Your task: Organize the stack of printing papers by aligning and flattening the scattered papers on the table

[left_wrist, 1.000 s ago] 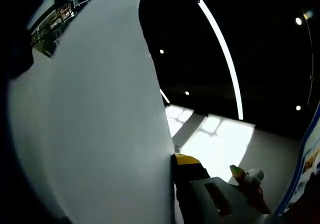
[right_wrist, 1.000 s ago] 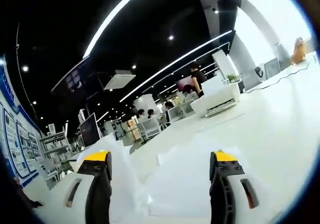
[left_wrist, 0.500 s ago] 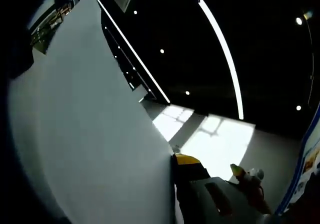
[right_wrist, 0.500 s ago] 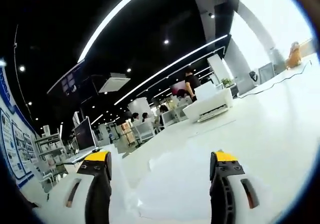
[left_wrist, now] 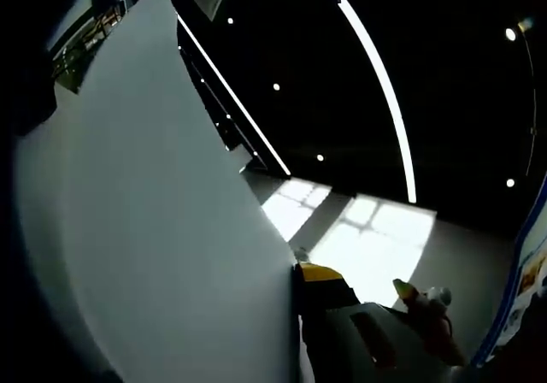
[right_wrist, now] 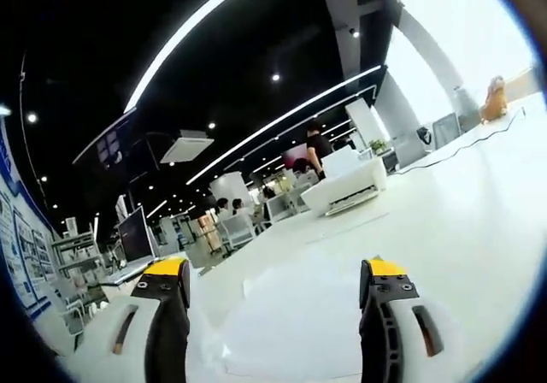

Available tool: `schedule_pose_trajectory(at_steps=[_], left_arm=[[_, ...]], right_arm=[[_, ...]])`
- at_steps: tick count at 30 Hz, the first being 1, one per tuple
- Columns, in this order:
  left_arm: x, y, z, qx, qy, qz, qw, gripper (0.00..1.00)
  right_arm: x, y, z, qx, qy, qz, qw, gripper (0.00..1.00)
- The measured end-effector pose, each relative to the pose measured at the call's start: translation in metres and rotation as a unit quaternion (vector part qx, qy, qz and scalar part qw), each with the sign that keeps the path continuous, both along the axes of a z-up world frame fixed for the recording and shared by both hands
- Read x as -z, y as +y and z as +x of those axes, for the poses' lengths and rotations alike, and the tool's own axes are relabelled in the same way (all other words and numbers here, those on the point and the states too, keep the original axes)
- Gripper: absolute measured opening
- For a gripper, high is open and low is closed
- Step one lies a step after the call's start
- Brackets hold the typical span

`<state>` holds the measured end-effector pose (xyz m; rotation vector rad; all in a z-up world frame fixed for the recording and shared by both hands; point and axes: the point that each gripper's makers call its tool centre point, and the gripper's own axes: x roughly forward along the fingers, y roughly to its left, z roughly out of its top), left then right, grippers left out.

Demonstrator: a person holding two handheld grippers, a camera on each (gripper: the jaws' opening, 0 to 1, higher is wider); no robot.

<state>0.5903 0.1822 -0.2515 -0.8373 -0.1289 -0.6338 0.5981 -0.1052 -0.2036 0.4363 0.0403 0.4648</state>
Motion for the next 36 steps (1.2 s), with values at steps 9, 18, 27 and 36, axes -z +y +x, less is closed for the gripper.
schedule_pose_trajectory(at_steps=[9, 18, 27, 36], left_arm=[[0.000, -0.001, 0.000, 0.000, -0.001, 0.002, 1.0000, 0.07], [0.000, -0.001, 0.000, -0.001, -0.001, 0.002, 1.0000, 0.07], [0.000, 0.000, 0.000, 0.000, -0.001, 0.002, 1.0000, 0.07], [0.000, 0.000, 0.000, 0.000, -0.001, 0.003, 1.0000, 0.07]], right_arm=[[0.004, -0.008, 0.002, 0.009, 0.005, -0.003, 0.9999, 0.77], [0.010, -0.007, 0.004, 0.008, 0.015, -0.005, 0.9998, 0.77], [0.019, -0.012, 0.007, 0.013, 0.027, -0.008, 0.9995, 0.76], [0.031, -0.016, 0.012, 0.020, 0.039, -0.017, 0.9989, 0.76]])
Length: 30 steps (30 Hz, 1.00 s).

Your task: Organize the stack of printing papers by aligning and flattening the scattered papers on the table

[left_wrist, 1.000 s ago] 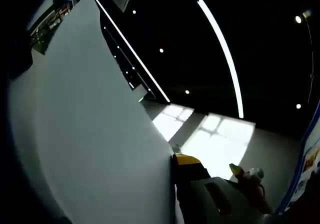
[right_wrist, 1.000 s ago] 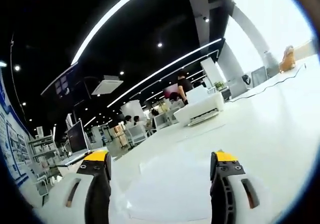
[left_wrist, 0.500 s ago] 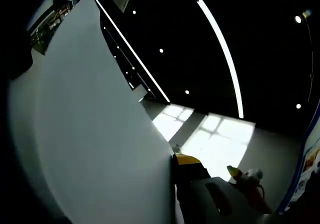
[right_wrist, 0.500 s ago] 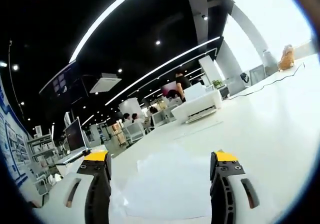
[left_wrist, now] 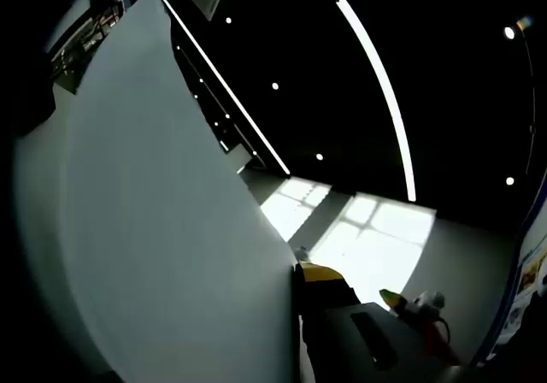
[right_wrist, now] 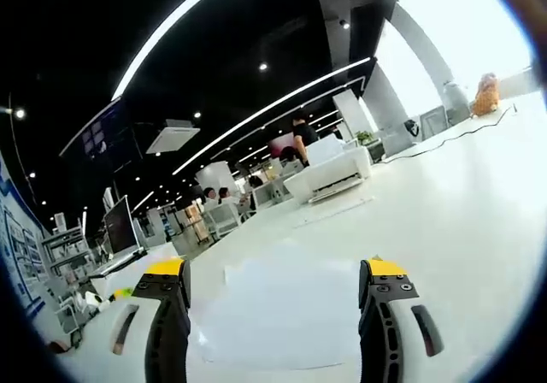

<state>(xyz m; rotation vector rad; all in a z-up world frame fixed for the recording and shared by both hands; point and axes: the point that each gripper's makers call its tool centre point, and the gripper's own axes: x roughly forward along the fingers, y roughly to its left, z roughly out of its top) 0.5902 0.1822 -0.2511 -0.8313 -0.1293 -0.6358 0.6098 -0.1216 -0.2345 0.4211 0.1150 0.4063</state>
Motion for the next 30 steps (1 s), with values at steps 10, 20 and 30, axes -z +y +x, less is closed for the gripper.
schedule_pose_trajectory(at_steps=[10, 20, 30], left_arm=[[0.000, -0.001, 0.000, 0.000, 0.002, 0.001, 1.0000, 0.08], [-0.001, -0.004, -0.003, 0.000, 0.001, 0.003, 1.0000, 0.08], [-0.001, -0.004, -0.004, 0.001, 0.000, 0.005, 1.0000, 0.08]], right_arm=[[0.018, -0.005, 0.006, 0.007, 0.021, -0.010, 0.9997, 0.76], [0.037, -0.011, 0.010, 0.019, 0.036, -0.037, 0.9985, 0.75], [0.058, -0.010, 0.012, 0.021, 0.051, -0.051, 0.9972, 0.76]])
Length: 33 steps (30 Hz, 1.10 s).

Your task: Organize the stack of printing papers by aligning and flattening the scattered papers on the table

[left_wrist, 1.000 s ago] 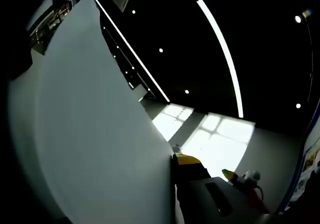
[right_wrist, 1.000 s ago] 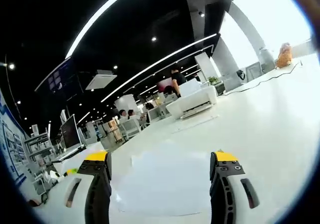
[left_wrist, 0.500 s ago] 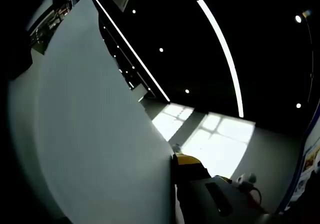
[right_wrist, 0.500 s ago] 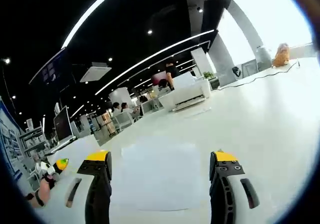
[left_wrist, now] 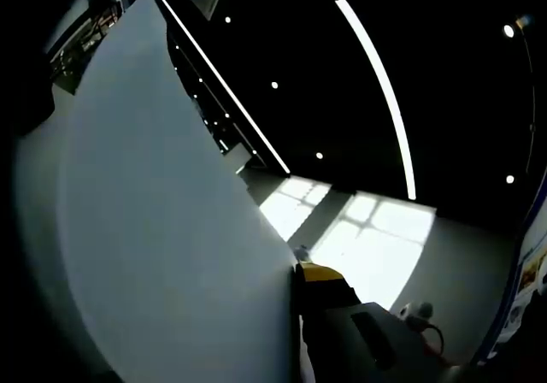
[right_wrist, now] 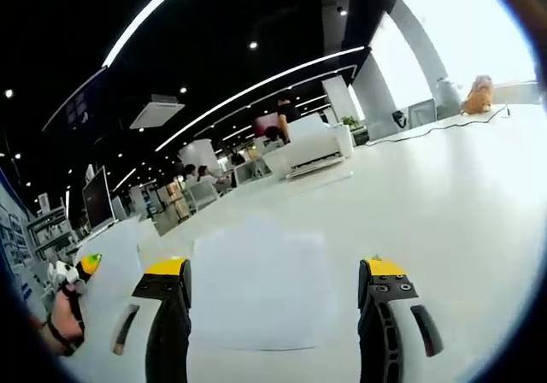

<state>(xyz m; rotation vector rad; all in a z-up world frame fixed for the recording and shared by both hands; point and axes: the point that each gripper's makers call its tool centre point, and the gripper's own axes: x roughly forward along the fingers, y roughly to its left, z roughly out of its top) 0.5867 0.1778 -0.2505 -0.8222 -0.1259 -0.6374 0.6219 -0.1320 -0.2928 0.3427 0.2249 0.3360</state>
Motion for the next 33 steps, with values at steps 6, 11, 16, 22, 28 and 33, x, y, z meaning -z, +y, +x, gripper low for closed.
schedule_pose_trajectory(at_steps=[6, 11, 16, 22, 28, 33], left_arm=[[0.000, -0.001, 0.000, 0.000, -0.002, 0.004, 1.0000, 0.08], [0.000, -0.001, 0.000, 0.000, -0.002, 0.005, 1.0000, 0.08], [0.000, 0.000, 0.001, -0.001, -0.001, 0.003, 1.0000, 0.08], [0.000, 0.000, 0.000, 0.000, -0.002, 0.001, 1.0000, 0.08], [0.000, 0.000, 0.000, 0.000, -0.004, 0.002, 1.0000, 0.08], [0.000, -0.001, 0.001, 0.001, -0.004, 0.003, 1.0000, 0.08]], right_arm=[[0.012, -0.001, 0.001, 0.003, 0.005, -0.022, 0.9997, 0.76], [0.015, -0.001, 0.003, 0.005, 0.008, -0.035, 0.9994, 0.76], [0.021, 0.002, 0.003, 0.002, 0.012, -0.045, 0.9989, 0.76], [0.028, 0.006, 0.004, -0.002, 0.018, -0.066, 0.9977, 0.76], [0.032, 0.008, 0.005, -0.002, 0.017, -0.087, 0.9960, 0.76], [0.036, 0.011, 0.005, -0.005, 0.018, -0.108, 0.9939, 0.77]])
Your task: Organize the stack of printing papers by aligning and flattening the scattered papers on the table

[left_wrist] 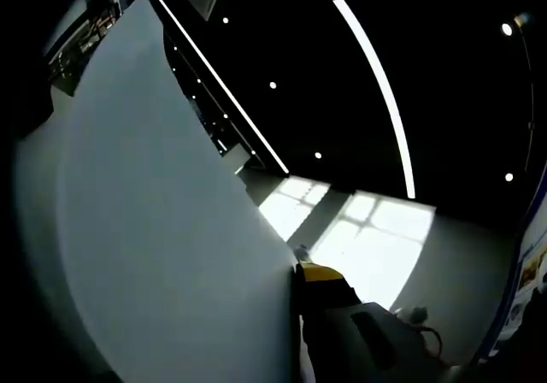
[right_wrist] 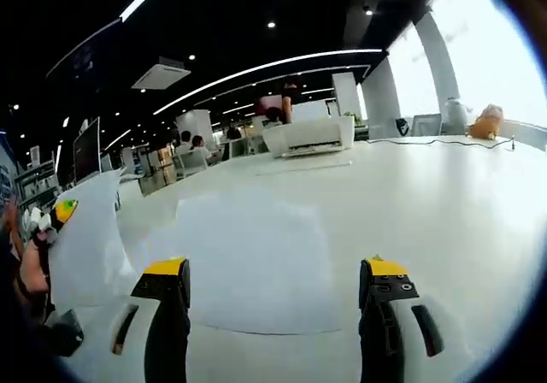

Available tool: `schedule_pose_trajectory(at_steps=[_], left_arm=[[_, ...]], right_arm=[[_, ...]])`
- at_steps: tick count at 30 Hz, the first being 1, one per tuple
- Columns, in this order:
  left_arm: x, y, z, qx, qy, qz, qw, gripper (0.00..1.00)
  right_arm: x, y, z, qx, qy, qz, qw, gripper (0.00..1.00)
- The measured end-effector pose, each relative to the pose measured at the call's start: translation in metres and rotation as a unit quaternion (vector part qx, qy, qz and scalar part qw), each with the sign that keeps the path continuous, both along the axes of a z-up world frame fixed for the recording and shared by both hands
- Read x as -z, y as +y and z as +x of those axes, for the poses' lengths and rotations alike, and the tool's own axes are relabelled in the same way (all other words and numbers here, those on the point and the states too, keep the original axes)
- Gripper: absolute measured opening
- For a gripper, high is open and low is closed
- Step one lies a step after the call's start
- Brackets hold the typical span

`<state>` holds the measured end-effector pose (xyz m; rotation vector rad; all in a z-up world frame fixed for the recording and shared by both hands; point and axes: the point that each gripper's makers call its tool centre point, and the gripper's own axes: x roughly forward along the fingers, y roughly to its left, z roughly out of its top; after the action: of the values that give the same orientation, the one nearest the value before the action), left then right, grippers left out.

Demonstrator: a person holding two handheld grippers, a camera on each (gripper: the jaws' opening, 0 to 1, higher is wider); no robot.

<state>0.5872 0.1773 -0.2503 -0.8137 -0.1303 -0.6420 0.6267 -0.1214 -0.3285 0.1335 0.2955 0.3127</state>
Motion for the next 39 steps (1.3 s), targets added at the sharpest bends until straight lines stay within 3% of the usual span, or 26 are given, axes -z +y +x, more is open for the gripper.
schedule_pose_trajectory(at_steps=[6, 18, 30, 39], left_arm=[[0.000, 0.000, 0.000, 0.000, 0.000, 0.000, 1.0000, 0.08], [0.001, 0.000, 0.001, 0.001, 0.001, 0.001, 1.0000, 0.08], [0.001, 0.001, 0.001, 0.002, 0.000, 0.002, 1.0000, 0.08], [0.001, 0.001, 0.000, 0.002, -0.004, 0.003, 1.0000, 0.08]], right_arm=[[0.005, 0.006, -0.005, -0.011, -0.009, -0.052, 0.9985, 0.78], [0.018, 0.011, -0.004, -0.019, 0.006, -0.101, 0.9947, 0.81], [0.026, 0.009, -0.002, -0.022, 0.031, -0.098, 0.9944, 0.80], [0.026, 0.009, -0.001, -0.020, 0.029, -0.098, 0.9945, 0.80]])
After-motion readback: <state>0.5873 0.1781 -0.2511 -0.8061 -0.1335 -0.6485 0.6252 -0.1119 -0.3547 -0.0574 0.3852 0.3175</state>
